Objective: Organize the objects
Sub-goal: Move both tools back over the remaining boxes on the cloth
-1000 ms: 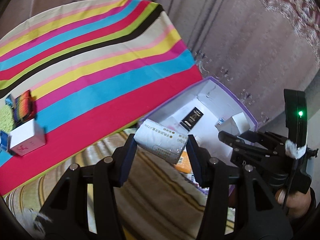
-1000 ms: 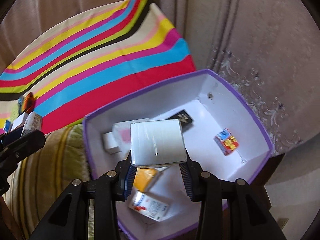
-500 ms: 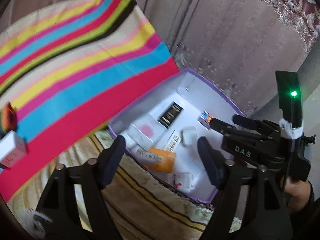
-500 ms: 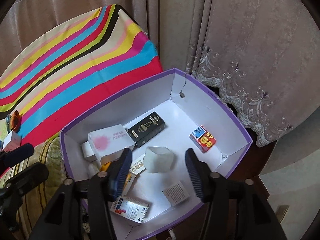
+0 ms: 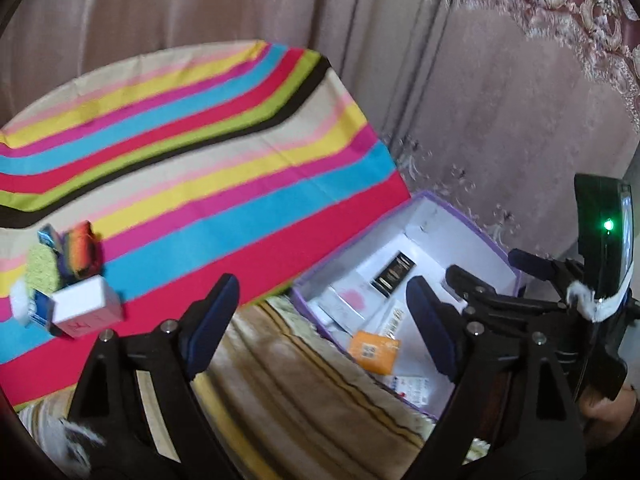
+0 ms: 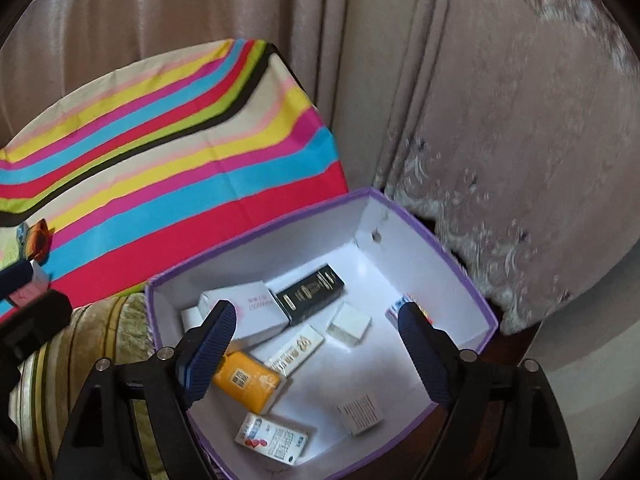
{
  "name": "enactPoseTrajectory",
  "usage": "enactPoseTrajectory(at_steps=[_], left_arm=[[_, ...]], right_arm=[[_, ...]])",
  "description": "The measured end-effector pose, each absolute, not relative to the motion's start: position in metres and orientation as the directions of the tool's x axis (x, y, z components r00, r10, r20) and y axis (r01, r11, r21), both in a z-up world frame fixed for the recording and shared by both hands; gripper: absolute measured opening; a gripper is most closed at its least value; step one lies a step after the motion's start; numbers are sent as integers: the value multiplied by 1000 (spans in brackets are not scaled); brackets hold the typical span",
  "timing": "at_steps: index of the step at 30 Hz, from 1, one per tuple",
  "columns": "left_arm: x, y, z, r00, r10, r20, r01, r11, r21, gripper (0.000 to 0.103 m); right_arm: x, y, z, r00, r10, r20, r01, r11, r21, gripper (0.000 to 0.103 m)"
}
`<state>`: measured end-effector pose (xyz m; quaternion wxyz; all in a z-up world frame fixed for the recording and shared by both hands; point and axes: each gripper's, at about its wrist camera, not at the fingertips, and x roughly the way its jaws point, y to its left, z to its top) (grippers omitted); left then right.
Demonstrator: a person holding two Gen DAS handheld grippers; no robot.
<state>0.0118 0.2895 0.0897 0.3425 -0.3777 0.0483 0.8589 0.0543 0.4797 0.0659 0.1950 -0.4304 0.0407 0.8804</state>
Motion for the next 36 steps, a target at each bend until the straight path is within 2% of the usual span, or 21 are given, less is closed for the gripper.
enactPoseTrajectory(at_steps=[5,8,10,14,17,25,36], left_arm=[[11,261,94,-570,473,-672,-570,-816,-91,92],[3,235,89,-579,450,-680,-516,-848,-122,92],[-4,214,83,-576,433,-693,-465,-871,-158,92],[-15,172,76,-562,432,-706,-378,-893,-245,92],[-18,148,71,-556,431,-711,-339,-898,-280,92],[-30,85,57,-551,425,-718,-219,-904,-368,92],[-70,25,31,-495,474,-728,-158,-873,-461,92]], right_arm=[[49,458,75,-595,293,-748,-338,-936,-98,84],[45,435,78,-637,308,-707,-293,-945,-147,84],[41,419,77,-641,259,-723,-221,-964,-149,84],[34,395,74,-638,85,-765,-103,-994,-25,84],[29,374,70,-624,20,-781,-43,-999,9,84],[21,312,60,-602,-67,-796,117,-993,-5,84],[4,261,53,-566,-118,-816,187,-982,12,84]])
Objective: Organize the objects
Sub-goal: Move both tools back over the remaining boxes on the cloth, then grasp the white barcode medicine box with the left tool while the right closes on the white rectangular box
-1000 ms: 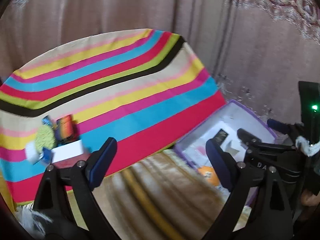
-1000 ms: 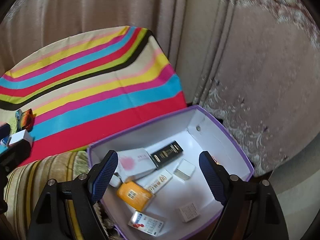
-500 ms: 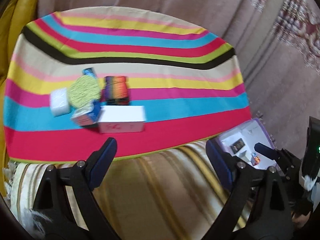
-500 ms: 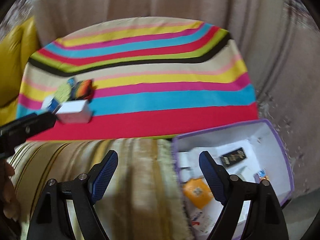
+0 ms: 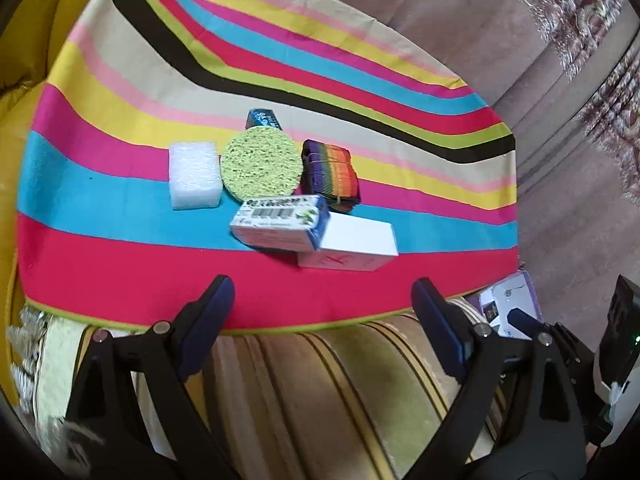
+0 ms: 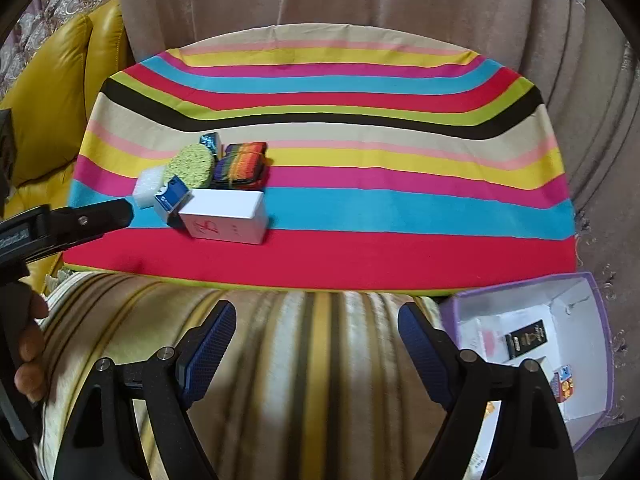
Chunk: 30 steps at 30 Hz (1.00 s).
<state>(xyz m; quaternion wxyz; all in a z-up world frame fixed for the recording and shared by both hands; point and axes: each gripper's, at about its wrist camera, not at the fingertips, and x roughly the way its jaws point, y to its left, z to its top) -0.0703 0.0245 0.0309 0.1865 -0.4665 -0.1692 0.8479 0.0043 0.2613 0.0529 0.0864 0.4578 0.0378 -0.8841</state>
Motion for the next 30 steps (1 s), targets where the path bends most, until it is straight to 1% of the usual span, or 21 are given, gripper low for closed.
enactPoseTrajectory(at_steps=[12,17,26,27,28,29,30], left_arm=[[-123,13,0,-393,536,-747,-182,-842,-508,92],[-136,9,-13,-348,584,-733,-181,-809,-559,92],[-152,13,-25,-291,628,-721,-207,-778,-593,91],[-153,14,-26,-287,631,-721,-211,-776,-594,90],[-155,16,-27,-281,632,-722,-215,-775,-595,83],[-156,17,-28,-272,639,-720,-218,-769,-600,80],[-156,17,-28,-273,644,-715,-220,-765,-605,80]], right_arm=[[-19,224,48,-545,-153,-824,224,-974,33,84],[-28,214,45,-526,-182,-831,232,-970,66,84],[-46,200,36,-503,-189,-844,239,-968,75,84],[-47,199,35,-500,-190,-845,237,-968,78,84],[-49,198,35,-499,-190,-846,234,-969,79,84],[-51,197,34,-496,-188,-848,233,-969,79,84],[-53,196,33,-494,-188,-849,233,-969,79,84]])
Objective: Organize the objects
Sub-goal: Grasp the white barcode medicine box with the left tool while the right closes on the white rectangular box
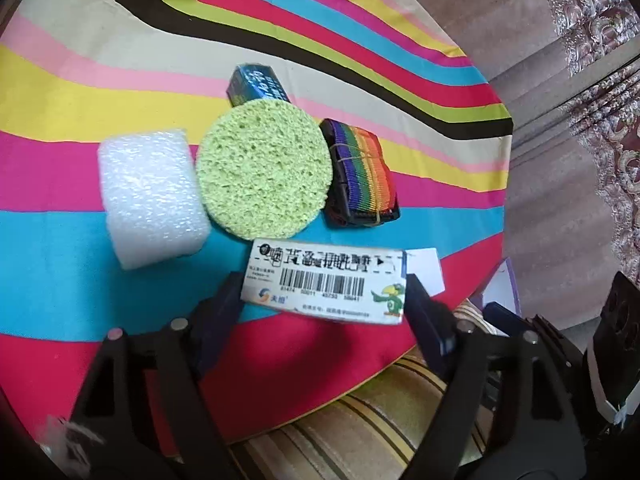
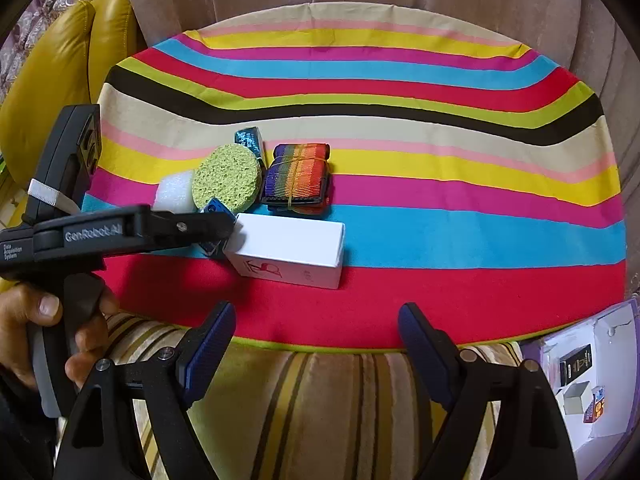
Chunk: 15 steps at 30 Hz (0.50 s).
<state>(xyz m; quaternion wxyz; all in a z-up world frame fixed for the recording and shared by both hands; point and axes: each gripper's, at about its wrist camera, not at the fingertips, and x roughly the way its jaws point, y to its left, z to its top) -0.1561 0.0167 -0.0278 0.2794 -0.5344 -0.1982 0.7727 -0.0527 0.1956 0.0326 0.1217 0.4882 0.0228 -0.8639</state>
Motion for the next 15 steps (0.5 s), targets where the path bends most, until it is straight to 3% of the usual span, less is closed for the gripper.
enactPoseTrajectory(at_steps=[6,15], left_arm=[[-150,2,-16,-359,646,-674,-203,-759,-619,80],[-131,-7,7,-533,538,-653,-180,-826,-534,80]], right_arm=[[-64,185,26,-487,-181,-854,234,-970,72,84],[-79,165,22,-510,-172,-843,218,-974,67,84]])
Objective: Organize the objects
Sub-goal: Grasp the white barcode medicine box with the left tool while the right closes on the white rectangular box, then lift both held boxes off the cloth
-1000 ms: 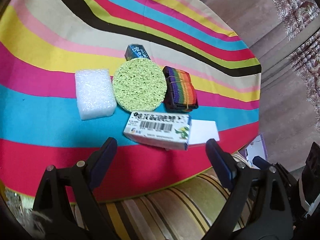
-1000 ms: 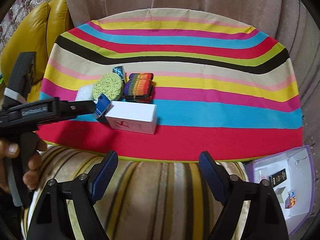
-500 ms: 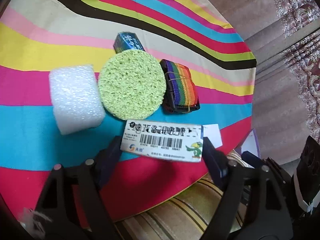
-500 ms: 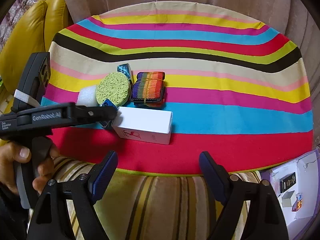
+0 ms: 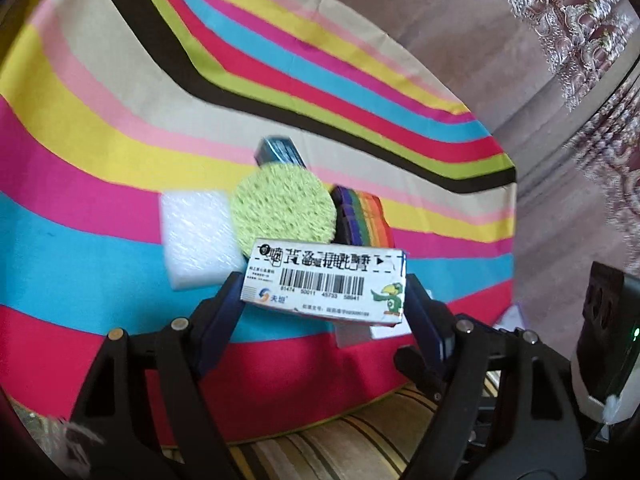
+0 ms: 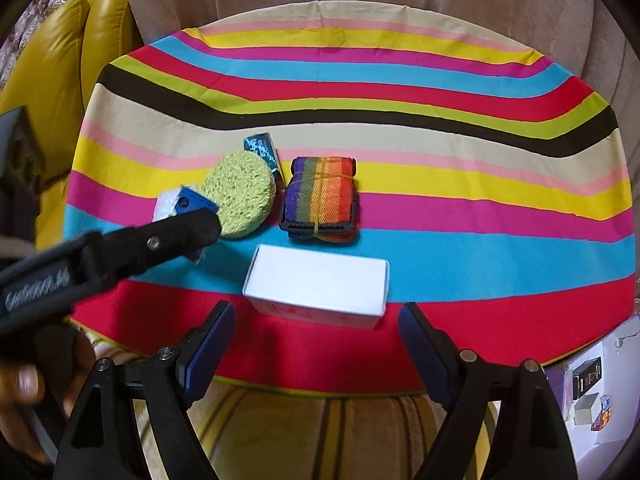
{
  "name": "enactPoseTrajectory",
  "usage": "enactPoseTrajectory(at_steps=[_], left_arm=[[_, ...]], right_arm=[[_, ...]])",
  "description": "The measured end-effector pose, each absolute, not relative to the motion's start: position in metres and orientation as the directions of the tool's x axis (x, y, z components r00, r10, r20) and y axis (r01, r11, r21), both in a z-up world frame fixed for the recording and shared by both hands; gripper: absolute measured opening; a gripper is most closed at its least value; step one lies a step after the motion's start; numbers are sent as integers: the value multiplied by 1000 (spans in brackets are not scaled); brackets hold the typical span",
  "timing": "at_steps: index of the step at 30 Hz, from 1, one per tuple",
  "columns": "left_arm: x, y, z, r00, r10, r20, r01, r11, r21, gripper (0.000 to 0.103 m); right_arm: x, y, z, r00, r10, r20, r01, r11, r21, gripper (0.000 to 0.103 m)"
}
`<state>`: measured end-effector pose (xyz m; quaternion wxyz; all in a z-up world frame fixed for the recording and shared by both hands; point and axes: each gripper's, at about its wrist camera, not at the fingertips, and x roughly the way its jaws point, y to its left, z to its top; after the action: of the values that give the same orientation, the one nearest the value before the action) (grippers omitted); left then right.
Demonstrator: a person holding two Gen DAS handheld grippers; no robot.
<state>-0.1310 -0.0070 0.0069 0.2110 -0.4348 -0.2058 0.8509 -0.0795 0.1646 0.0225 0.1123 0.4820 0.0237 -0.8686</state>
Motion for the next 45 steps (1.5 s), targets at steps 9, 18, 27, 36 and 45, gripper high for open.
enactPoseTrajectory(at_steps=[9,18,27,36,45], left_arm=[[-126,-14,9,-609,472,-637,-136,-854,-503,80],[-124,-12,9,-616,458,-641,-126,-861,-493,80],[-120,-14,9,-628,446,-638,-118,-865,-488,80],[-120,-12,7,-623,446,-643,-118,-866,-486,80],[-118,-11,8,-629,439,-641,-118,-869,-480,80]], right_arm=[[-90,151,16,-522,-122,-844,192,-981,23,84],[-101,146,11,-513,-85,-854,163,-987,0,85],[-103,142,10,-517,-103,-850,173,-985,14,87],[-104,152,14,-524,-87,-848,110,-993,33,88],[-108,141,8,-500,-88,-861,155,-988,11,96]])
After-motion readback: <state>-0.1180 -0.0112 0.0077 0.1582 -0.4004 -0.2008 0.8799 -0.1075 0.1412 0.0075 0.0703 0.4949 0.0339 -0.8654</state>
